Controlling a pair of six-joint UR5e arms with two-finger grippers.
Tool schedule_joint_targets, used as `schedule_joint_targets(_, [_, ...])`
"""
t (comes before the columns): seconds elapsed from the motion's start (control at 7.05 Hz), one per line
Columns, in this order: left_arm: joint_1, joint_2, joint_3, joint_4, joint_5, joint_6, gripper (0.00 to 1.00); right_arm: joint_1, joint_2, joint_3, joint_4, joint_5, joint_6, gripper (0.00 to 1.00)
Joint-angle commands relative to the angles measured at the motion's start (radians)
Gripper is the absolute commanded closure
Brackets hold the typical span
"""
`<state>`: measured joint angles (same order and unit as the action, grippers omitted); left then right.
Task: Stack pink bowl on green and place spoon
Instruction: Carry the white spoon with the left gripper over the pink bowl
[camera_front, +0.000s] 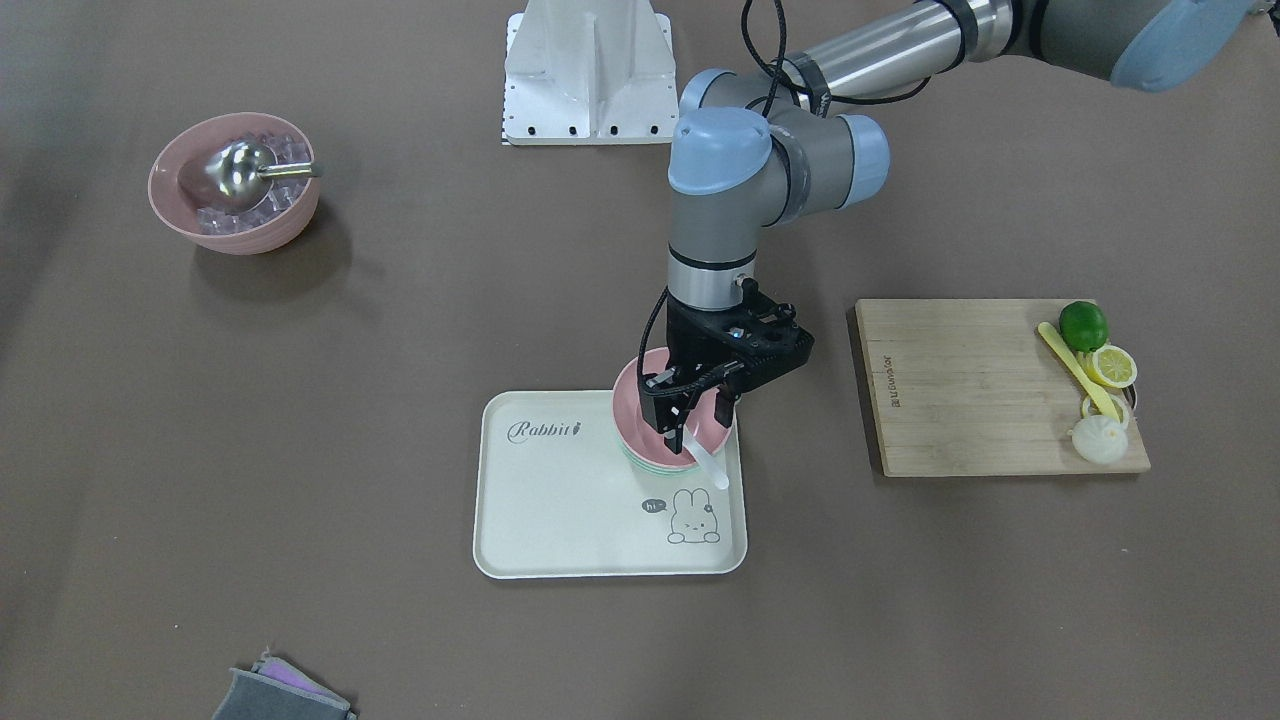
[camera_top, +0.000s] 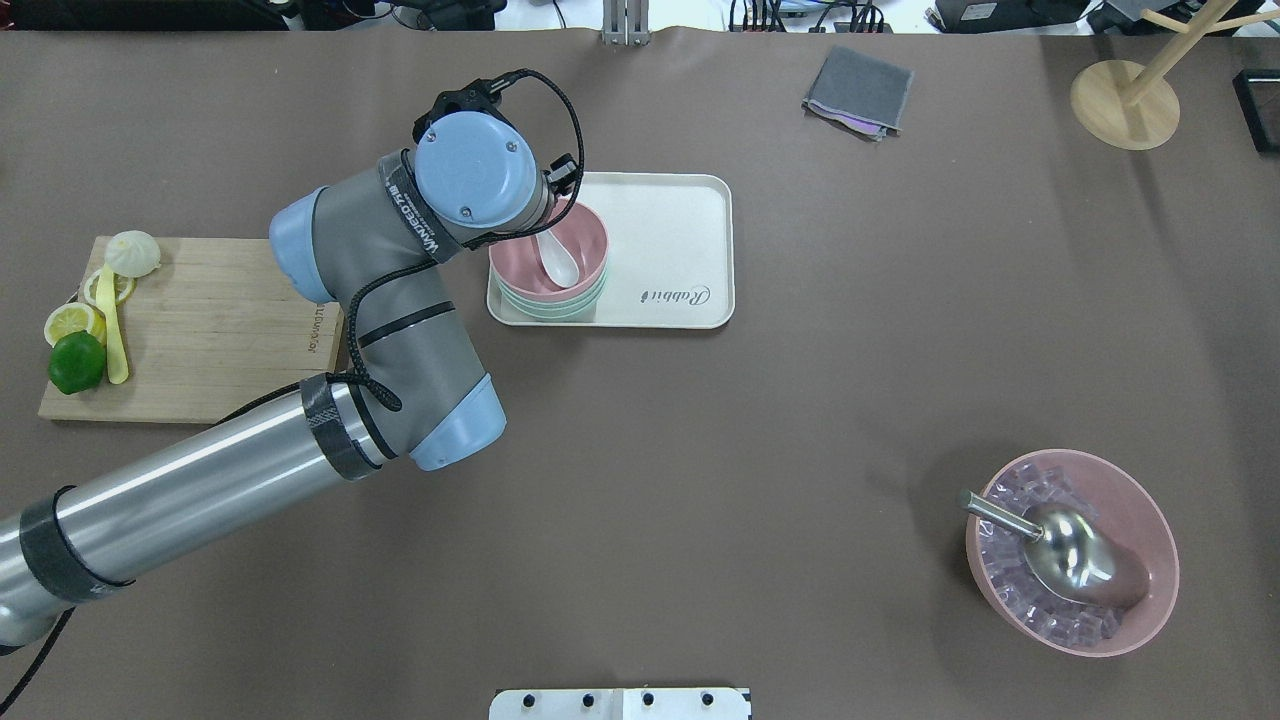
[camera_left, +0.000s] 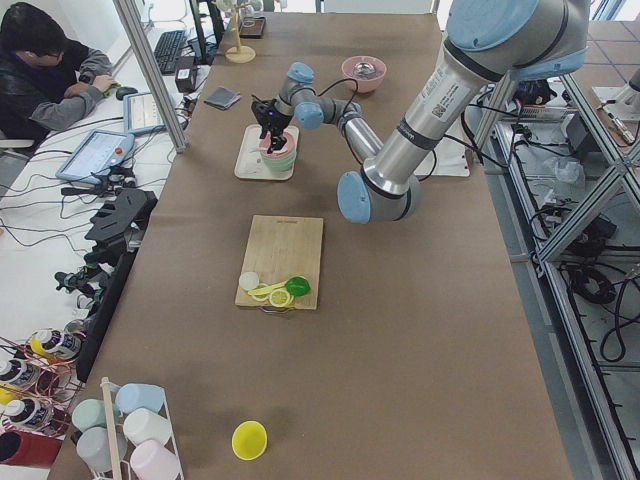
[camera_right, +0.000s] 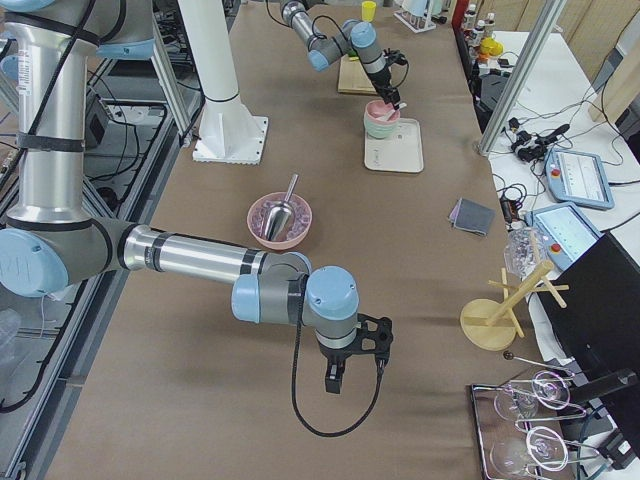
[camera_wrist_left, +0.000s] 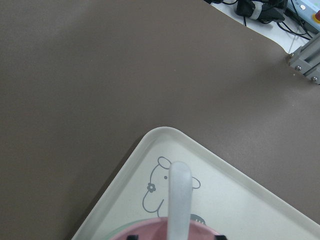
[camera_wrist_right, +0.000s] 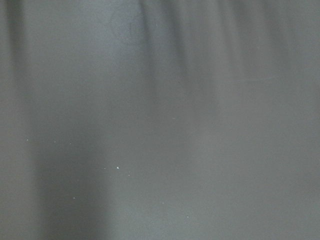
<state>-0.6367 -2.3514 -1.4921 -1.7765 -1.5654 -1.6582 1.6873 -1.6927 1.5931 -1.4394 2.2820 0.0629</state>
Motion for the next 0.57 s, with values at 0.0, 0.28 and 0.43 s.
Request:
schedule_joint_targets(0.0, [-0.032, 0.067, -0.158, 0.130, -0.097, 0.252, 0.01, -0.001, 0.011, 0.001, -0.001, -0.006, -0.003, 0.00])
schedule_joint_targets(0.28, [-0.134, 0.170, -0.290, 0.218, -0.250, 0.586, 0.01, -0.067, 0.022, 0.030, -0.004, -0.021, -0.011, 0.00])
schedule_joint_targets(0.43, [-0.218, 0.246, -0.312, 0.216, -0.347, 0.761, 0.01, -0.108, 0.037, 0.030, -0.004, -0.030, -0.011, 0.00])
